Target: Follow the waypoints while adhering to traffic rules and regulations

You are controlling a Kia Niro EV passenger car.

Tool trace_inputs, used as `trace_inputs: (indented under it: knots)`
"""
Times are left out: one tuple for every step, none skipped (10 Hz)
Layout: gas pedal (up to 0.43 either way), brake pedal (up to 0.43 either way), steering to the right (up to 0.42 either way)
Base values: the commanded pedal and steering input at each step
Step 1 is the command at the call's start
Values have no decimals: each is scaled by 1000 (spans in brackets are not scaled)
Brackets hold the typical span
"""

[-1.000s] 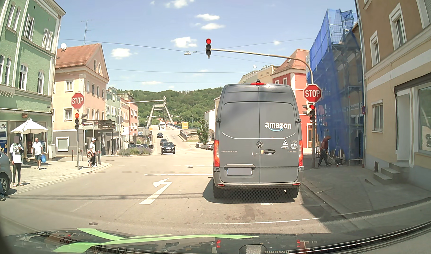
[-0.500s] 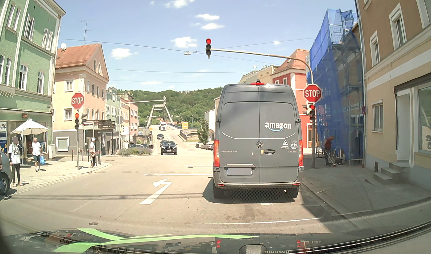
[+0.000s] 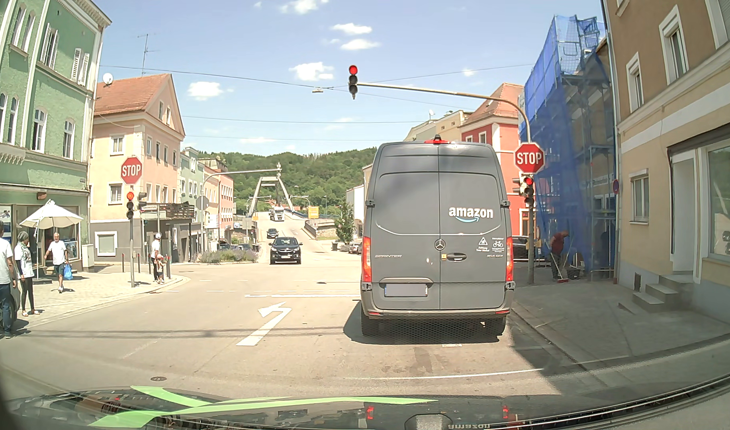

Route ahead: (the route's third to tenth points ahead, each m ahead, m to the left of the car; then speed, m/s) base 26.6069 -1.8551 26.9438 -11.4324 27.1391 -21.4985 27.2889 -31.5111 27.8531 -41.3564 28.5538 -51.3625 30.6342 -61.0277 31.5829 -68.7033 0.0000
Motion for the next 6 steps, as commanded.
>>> trace_inputs:
  knots:
    - [0, 360, 32]
    - [0, 360, 32]
    - [0, 360, 31]
    - [0, 360, 32]
    - [0, 360, 32]
    - [0, 360, 32]
